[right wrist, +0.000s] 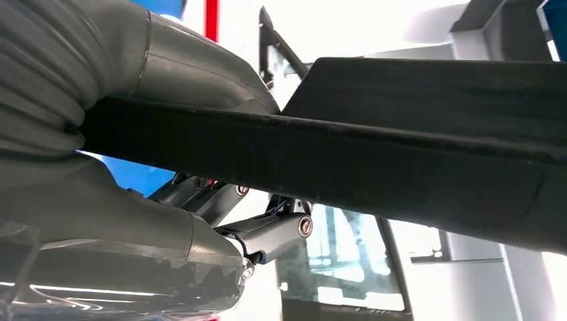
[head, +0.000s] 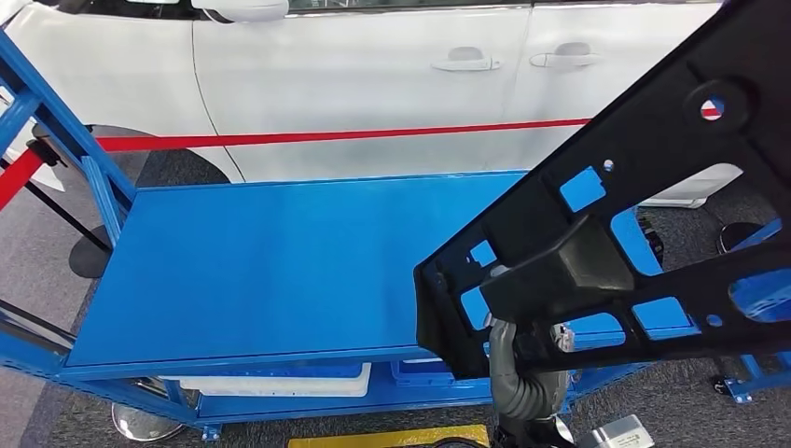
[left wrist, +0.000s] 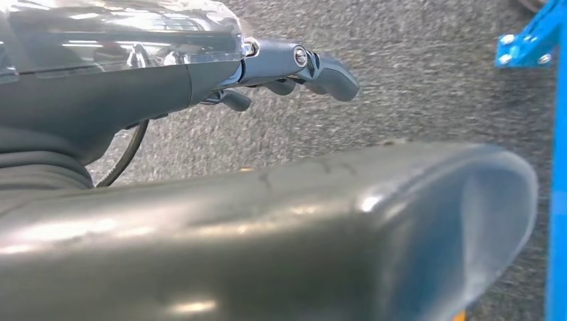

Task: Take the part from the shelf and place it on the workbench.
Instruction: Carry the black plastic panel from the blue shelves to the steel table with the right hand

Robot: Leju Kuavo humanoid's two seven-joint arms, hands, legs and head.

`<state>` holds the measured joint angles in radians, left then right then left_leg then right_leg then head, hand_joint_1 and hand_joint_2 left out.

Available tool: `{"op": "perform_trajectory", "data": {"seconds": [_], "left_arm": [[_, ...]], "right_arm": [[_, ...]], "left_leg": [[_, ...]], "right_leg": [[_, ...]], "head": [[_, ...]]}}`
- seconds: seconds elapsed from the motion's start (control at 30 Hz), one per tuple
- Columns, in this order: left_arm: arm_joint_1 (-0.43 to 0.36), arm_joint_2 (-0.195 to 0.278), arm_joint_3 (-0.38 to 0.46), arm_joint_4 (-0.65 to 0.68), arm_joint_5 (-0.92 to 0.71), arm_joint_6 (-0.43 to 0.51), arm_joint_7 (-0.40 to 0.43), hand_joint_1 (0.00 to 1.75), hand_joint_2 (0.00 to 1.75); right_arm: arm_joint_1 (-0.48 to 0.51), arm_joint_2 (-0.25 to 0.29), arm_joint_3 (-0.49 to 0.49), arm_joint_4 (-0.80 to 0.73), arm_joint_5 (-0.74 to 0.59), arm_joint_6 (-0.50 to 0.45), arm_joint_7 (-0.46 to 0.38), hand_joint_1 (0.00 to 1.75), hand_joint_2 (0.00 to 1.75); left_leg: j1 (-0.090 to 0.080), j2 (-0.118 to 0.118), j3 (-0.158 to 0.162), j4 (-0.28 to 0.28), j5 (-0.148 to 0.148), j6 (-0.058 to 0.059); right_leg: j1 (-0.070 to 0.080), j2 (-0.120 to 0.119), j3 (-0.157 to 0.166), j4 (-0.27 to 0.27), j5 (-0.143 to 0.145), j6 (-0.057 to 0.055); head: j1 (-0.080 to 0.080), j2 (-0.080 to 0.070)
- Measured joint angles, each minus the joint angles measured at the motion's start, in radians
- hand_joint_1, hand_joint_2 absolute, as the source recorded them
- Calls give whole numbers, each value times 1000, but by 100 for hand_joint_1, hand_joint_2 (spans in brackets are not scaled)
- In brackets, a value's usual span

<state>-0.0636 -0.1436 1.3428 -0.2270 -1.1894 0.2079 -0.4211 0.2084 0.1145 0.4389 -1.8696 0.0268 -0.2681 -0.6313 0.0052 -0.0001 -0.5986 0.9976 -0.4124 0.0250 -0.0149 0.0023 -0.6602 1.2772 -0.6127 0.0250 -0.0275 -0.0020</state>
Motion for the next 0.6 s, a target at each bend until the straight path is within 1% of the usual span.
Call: {"op": "perform_trajectory", "data": {"seconds": [0.03,0.07,0.1,0.13,0.17,0.2,0.23,0.27,0.3,0.33,0.37,0.4,0.43,0.47,0.5,0.53,0.57,0.6], "left_arm": [[0,-2,0,0,0,0,1,0,0],[0,-3,1,0,-1,0,2,0,0],[-1,-4,1,0,-2,0,3,0,0],[-1,-4,1,0,-3,-1,5,0,0],[-2,-4,1,0,-4,-1,6,0,0],[-2,-4,1,0,-4,-1,7,0,0],[-2,-4,1,0,-4,-1,8,0,0],[-1,-4,1,0,-4,-1,9,0,0],[0,-4,1,0,-5,0,11,0,0],[1,-4,1,0,-5,0,12,0,0],[1,-4,2,0,-6,0,13,0,0],[1,-4,2,0,-7,0,14,0,0],[1,-4,2,0,-8,-1,15,0,0],[0,-4,2,0,-10,-1,16,0,0],[0,-4,2,0,-12,-2,16,0,0],[0,-5,2,0,-13,-2,17,0,0],[-1,-5,2,0,-14,-3,17,0,0],[-1,-3,2,0,-14,-3,18,0,0]], "right_arm": [[6,-1,-1,-2,0,0,-3,175,175],[9,-2,-1,-4,0,1,-4,175,175],[11,-2,-1,-7,0,1,-6,175,175],[14,-2,-2,-10,1,1,-7,175,175],[17,-3,-3,-13,2,1,-8,175,175],[20,-3,-3,-14,3,2,-9,175,175],[22,-3,-4,-16,4,3,-9,175,175],[23,-3,-4,-16,6,3,-9,175,175],[25,-3,-4,-16,7,4,-9,175,175],[27,-3,-4,-17,7,5,-9,175,175],[29,-3,-4,-18,8,5,-10,175,175],[31,-3,-5,-18,8,6,-10,175,175],[35,-3,-5,-19,7,7,-10,175,175],[38,-4,-5,-19,5,11,-10,175,175],[41,-4,-5,-19,2,17,-11,175,175],[43,-5,-5,-21,-4,27,-11,175,175],[44,-5,-5,-23,-10,37,-12,175,175],[45,-6,-5,-25,-17,48,-14,175,175]], "left_leg": [[1,0,-8,4,4,-3],[1,0,-16,11,7,-7],[1,-1,-22,16,10,-11],[0,-2,-26,21,12,-16],[-2,-3,-29,25,15,-21],[-3,-4,-31,26,19,-27],[-3,-5,-34,27,23,-33],[-2,-5,-39,32,19,-40],[0,-5,-46,47,0,-46],[1,-5,-59,80,-38,-50],[3,-4,-75,133,-89,-55],[3,-4,-93,197,-139,-57],[3,-4,-104,258,-173,-59],[3,-4,-104,296,-186,-58],[2,-4,-85,298,-178,-54],[1,-7,-46,259,-156,-46],[-3,-15,6,191,-133,-35],[-5,-30,59,113,-121,-20]], "right_leg": [[-1,-1,37,-52,24,0],[-3,-1,84,-127,44,-1],[-2,0,122,-186,64,-4],[-1,2,147,-227,77,-8],[0,5,155,-245,79,-15],[3,7,150,-240,86,-22],[1,7,145,-243,88,-30],[1,6,139,-245,92,-38],[0,4,131,-246,100,-46],[-1,2,122,-247,109,-53],[0,1,112,-247,118,-56],[2,0,100,-246,127,-59],[4,-1,88,-245,136,-59],[7,-1,76,-244,144,-60],[10,1,65,-243,151,-59],[14,6,56,-242,159,-59],[17,12,49,-241,165,-58],[19,18,42,-241,173,-56]], "head": [[0,0],[0,0],[0,0],[0,0],[-1,0],[-1,0],[-1,0],[-1,0],[-1,0],[-1,0],[-2,0],[-2,0],[-2,0],[-2,0],[-2,0],[-2,0],[-2,0],[-1,0]]}}
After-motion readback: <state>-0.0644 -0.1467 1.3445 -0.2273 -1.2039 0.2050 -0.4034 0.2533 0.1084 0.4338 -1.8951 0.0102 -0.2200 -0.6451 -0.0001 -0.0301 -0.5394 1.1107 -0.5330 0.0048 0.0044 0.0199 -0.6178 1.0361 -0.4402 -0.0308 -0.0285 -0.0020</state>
